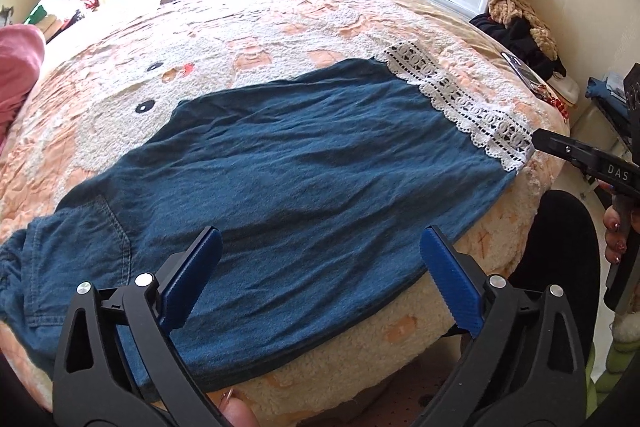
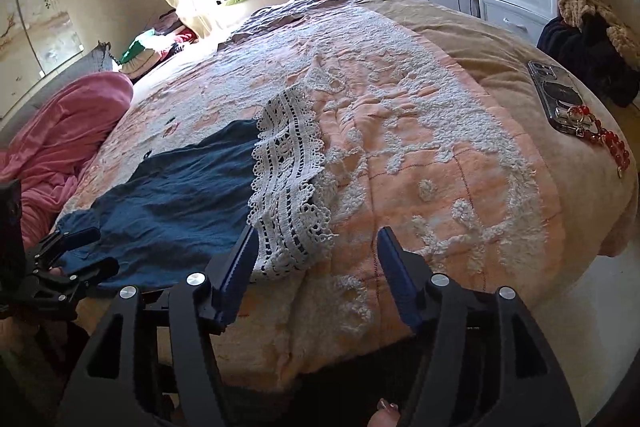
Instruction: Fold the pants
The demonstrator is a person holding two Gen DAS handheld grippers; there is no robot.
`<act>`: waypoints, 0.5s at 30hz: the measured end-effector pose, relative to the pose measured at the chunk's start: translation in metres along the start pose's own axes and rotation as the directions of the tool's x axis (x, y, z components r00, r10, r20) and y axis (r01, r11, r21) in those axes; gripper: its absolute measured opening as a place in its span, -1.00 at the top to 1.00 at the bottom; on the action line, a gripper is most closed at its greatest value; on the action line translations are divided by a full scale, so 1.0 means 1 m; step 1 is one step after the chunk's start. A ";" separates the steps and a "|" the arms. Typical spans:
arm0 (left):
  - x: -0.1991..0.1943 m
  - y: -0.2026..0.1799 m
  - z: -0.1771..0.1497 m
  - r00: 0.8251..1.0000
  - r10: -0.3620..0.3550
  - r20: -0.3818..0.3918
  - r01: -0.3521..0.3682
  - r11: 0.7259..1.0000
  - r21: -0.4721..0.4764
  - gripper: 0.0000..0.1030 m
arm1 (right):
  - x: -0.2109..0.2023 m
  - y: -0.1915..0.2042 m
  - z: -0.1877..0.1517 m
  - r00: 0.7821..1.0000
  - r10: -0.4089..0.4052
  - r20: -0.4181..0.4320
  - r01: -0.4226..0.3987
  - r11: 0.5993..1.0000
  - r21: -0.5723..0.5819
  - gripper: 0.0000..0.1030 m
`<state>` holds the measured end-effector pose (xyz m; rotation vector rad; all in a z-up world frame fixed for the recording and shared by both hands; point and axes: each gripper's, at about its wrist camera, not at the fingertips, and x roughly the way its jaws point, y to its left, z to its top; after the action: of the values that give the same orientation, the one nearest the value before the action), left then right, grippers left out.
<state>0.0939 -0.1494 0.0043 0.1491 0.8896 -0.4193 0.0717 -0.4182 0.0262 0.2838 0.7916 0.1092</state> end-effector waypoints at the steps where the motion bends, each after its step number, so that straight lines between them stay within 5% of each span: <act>1: 0.000 -0.001 0.004 1.000 -0.005 0.004 0.005 1.000 0.001 -0.81 | -0.002 0.000 0.000 1.000 0.009 0.005 -0.009 1.000 -0.001 -0.23; 15: 0.013 -0.021 0.078 0.998 -0.050 0.042 0.046 0.995 0.086 -0.81 | 0.005 0.010 -0.006 0.998 0.054 0.015 -0.054 0.998 0.016 -0.38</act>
<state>0.1483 -0.1956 0.0441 0.1961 0.8334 -0.5040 0.0707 -0.4060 0.0217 0.3215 0.7707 0.1508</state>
